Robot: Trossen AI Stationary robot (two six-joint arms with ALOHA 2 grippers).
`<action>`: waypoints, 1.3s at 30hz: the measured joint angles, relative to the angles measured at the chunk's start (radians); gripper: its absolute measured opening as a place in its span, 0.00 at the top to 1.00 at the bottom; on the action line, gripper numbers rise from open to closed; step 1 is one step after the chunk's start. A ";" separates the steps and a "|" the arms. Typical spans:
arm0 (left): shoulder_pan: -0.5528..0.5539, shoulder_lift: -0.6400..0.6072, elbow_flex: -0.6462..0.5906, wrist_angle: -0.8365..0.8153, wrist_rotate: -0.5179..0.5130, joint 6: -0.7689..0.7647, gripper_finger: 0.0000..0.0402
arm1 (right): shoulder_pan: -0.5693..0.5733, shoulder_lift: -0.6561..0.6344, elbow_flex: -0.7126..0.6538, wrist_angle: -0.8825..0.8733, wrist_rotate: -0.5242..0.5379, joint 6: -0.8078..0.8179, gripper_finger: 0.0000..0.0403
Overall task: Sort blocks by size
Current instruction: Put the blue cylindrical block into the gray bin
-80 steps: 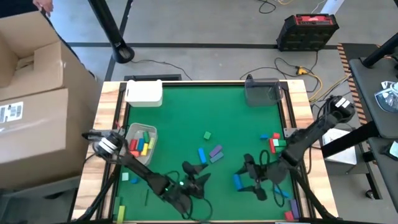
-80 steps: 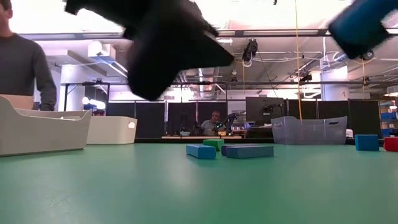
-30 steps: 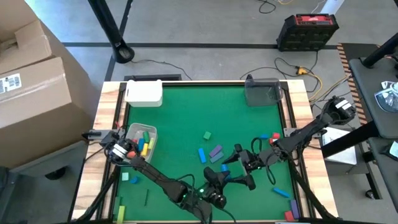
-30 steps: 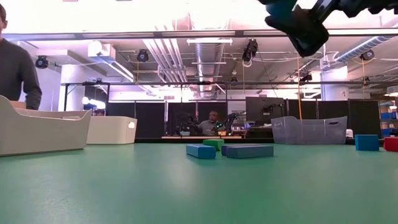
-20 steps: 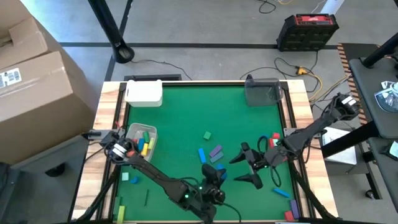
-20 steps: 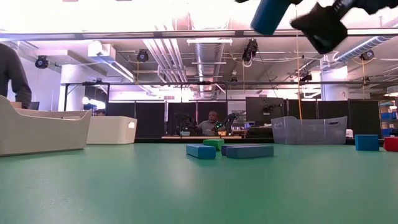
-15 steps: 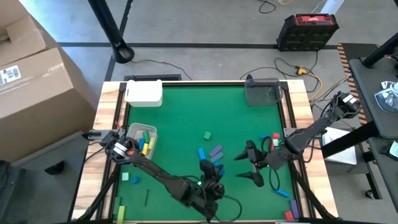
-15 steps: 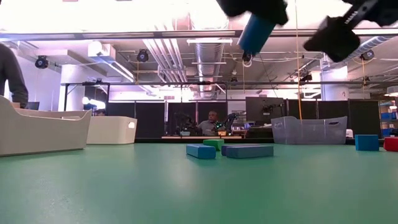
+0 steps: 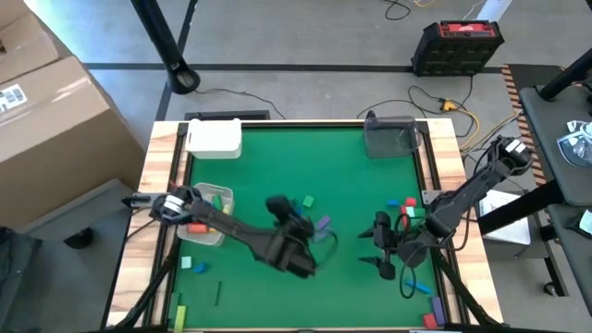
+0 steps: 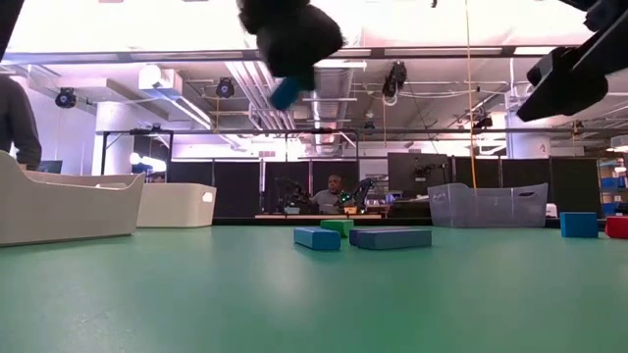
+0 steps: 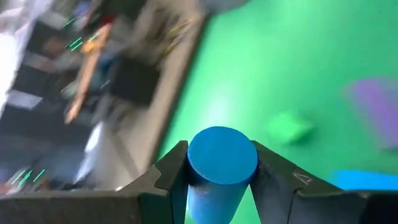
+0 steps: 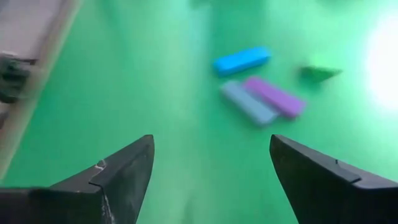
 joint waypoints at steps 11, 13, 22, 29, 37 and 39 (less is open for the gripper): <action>0.077 -0.259 -0.218 -0.165 0.080 -0.239 0.71 | -0.123 0.061 0.028 0.132 0.099 -0.346 0.28; 0.081 -0.317 -0.266 -0.160 0.154 -0.276 0.71 | -0.149 0.053 0.038 0.134 0.091 -0.396 0.29; 0.088 -0.532 -0.497 -0.161 0.644 -0.480 0.71 | -0.176 0.040 0.034 0.124 0.066 -0.468 0.33; 0.144 -0.644 -0.708 -0.079 0.783 -0.587 0.71 | -0.176 0.042 0.017 0.124 -0.018 -0.390 0.36; 0.279 -0.685 -0.905 0.089 0.820 -0.571 0.71 | -0.189 0.041 0.017 0.154 -0.018 -0.382 0.34; 0.306 -0.683 -0.933 0.158 0.818 -0.557 0.71 | -0.188 0.041 0.017 0.154 -0.019 -0.359 0.33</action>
